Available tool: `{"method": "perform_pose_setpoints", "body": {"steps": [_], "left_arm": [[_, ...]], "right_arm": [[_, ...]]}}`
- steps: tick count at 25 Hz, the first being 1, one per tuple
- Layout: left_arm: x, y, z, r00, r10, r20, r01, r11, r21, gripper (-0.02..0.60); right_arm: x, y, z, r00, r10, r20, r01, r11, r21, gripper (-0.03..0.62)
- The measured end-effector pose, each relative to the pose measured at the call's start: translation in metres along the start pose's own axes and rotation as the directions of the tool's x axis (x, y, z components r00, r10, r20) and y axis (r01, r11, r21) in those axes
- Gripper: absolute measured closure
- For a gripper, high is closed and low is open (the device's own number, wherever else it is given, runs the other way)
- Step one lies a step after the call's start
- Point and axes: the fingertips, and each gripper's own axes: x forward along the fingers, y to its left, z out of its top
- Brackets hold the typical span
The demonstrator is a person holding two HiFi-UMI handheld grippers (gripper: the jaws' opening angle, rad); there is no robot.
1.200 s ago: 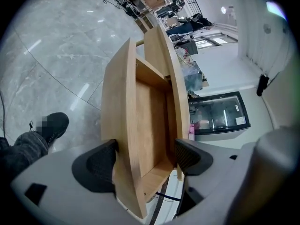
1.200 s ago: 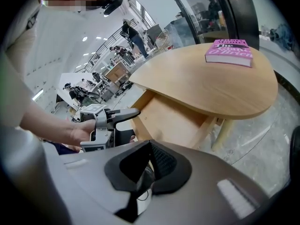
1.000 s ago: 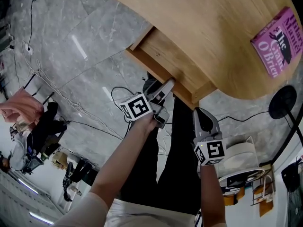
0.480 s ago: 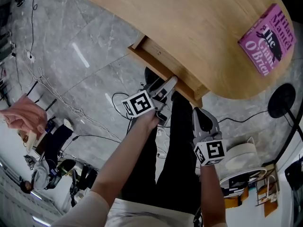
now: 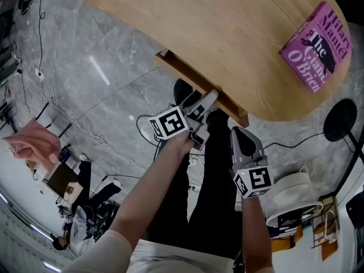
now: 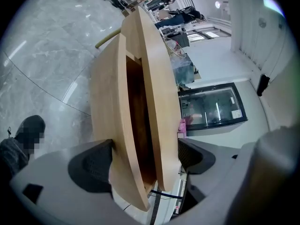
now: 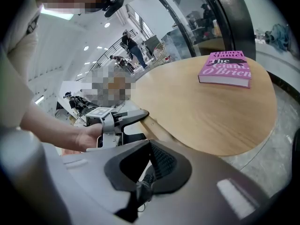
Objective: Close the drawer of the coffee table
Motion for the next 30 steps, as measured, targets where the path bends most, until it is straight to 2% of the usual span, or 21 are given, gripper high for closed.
{"method": "perform_pose_setpoints", "body": {"steps": [9,14,19,27,30], "left_arm": [[0.019,-0.013,0.004,1.000,-0.003,-0.006,0.003,1.000,0.031,0.153],[0.034,-0.024,0.006,1.000,-0.020,-0.006,0.021,0.998,0.055,0.149],[0.044,-0.029,0.008,1.000,-0.022,-0.008,0.023,0.995,0.093,0.149],[0.055,-0.040,0.011,0.996,-0.084,-0.008,0.084,0.991,0.103,0.149],[0.059,-0.042,0.011,0.995,-0.102,-0.022,0.103,0.986,0.127,0.149]], "right_arm": [[-0.001,-0.014,0.005,1.000,-0.010,0.016,0.009,1.000,0.024,0.583],[0.001,-0.026,0.008,0.998,-0.036,0.044,0.033,0.997,0.071,0.583],[0.005,-0.026,0.008,0.998,-0.026,0.053,0.021,0.996,0.092,0.583],[0.011,-0.032,0.007,0.998,-0.018,0.060,0.012,0.995,0.097,0.583],[0.011,-0.034,0.008,0.998,-0.020,0.064,0.013,0.995,0.097,0.583]]}}
